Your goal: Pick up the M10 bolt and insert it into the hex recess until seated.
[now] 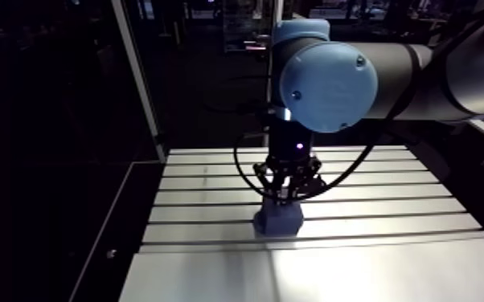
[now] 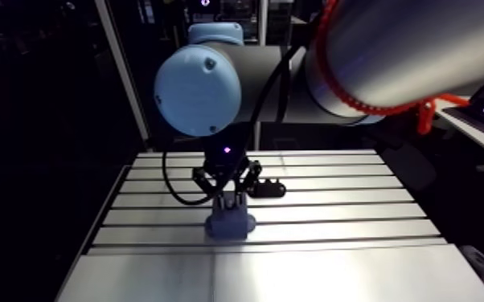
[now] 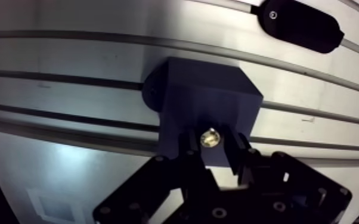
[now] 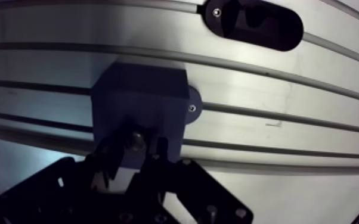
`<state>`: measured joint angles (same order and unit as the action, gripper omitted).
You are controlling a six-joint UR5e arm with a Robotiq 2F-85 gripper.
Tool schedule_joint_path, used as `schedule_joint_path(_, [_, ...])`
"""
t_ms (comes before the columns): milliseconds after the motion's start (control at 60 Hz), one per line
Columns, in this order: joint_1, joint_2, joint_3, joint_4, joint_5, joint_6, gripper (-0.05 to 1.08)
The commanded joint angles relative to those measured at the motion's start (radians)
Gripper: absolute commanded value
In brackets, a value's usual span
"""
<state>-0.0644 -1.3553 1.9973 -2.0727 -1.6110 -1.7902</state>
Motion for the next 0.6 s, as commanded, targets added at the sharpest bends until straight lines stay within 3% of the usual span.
schedule_joint_path(17, [0.000,0.000,-0.001,-0.005,0.001,-0.001,0.62])
schedule_joint_path(600, [0.000,-0.001,0.002,-0.005,0.003,-0.001,0.67])
